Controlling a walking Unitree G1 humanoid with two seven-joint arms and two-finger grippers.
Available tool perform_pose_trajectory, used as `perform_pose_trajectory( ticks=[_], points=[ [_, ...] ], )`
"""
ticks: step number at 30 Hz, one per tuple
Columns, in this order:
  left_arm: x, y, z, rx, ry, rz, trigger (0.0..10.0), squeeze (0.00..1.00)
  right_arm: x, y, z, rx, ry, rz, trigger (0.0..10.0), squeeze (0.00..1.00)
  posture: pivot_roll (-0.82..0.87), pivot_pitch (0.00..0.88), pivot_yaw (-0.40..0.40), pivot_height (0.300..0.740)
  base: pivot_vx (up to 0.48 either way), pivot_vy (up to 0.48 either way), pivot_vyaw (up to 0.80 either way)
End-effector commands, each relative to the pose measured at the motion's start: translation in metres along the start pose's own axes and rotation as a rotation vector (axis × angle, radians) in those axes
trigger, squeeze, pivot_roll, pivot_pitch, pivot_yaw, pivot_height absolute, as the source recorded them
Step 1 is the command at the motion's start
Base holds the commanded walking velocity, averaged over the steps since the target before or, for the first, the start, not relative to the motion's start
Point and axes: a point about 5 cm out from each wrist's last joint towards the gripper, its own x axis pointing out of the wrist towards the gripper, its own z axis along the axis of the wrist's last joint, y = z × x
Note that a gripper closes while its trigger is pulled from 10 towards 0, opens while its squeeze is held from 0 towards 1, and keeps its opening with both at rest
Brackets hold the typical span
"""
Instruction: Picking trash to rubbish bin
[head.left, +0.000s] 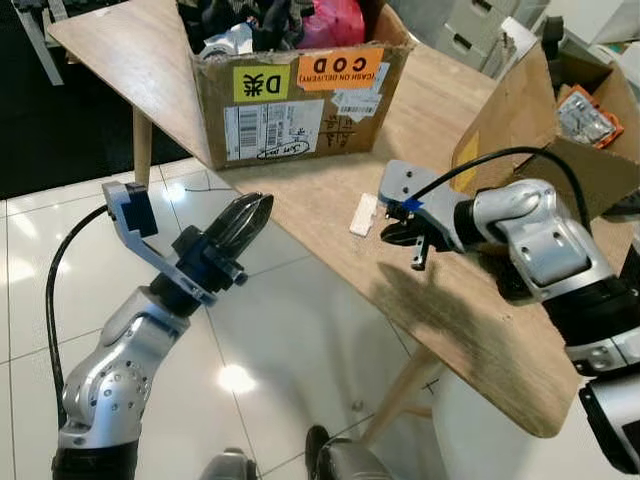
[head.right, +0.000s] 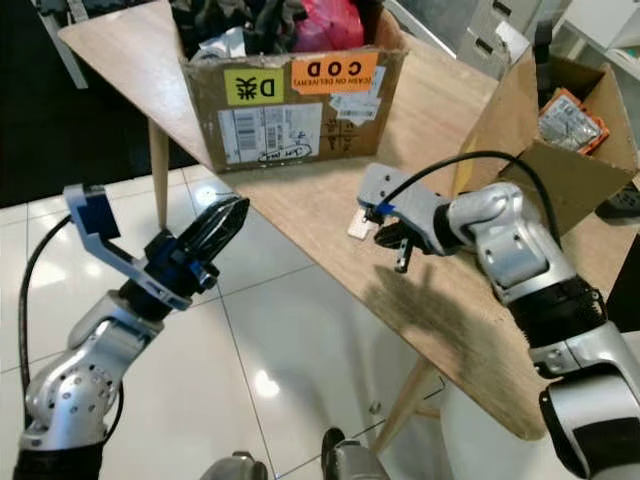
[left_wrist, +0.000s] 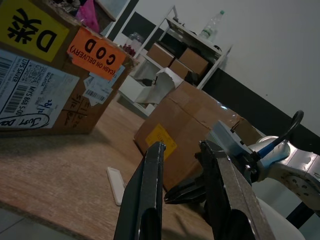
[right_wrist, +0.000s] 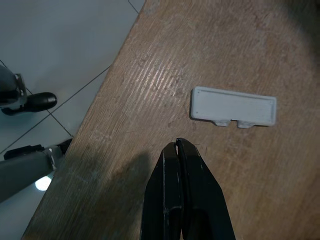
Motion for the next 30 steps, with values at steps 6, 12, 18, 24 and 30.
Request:
perform_pose_trajectory(
  ticks=[6,12,18,24,30],
  points=[
    [0.001,-0.001,-0.005,-0.01,-0.006,-0.004,10.0,0.0,0.001,-0.03,0.001,-0.001,0.0,-0.17,10.0,0.0,0.07,0.183,-0.11,0.74,0.0,0.0,0.0],
    [0.003,-0.001,-0.007,-0.013,-0.009,-0.006,10.0,0.0,0.002,-0.054,0.033,0.219,-0.237,-0.239,10.0,0.79,0.07,0.181,-0.115,0.74,0.0,0.0,0.0],
    [0.004,-0.002,-0.008,-0.014,-0.009,-0.01,10.0,0.0,0.002,-0.06,0.039,0.244,-0.264,-0.221,10.0,1.0,0.06,0.18,-0.121,0.74,0.0,0.0,0.0],
    [0.003,-0.003,-0.012,-0.018,-0.007,-0.014,10.0,0.0,0.015,-0.058,0.021,0.11,-0.045,-0.12,10.0,1.0,0.06,0.172,-0.139,0.74,0.0,0.0,0.0],
    [0.003,-0.005,-0.016,-0.024,0.002,-0.023,10.0,0.0,0.038,-0.053,0.009,0.274,0.028,-0.195,10.0,1.0,0.05,0.165,-0.144,0.74,0.0,0.0,0.0]
  ],
)
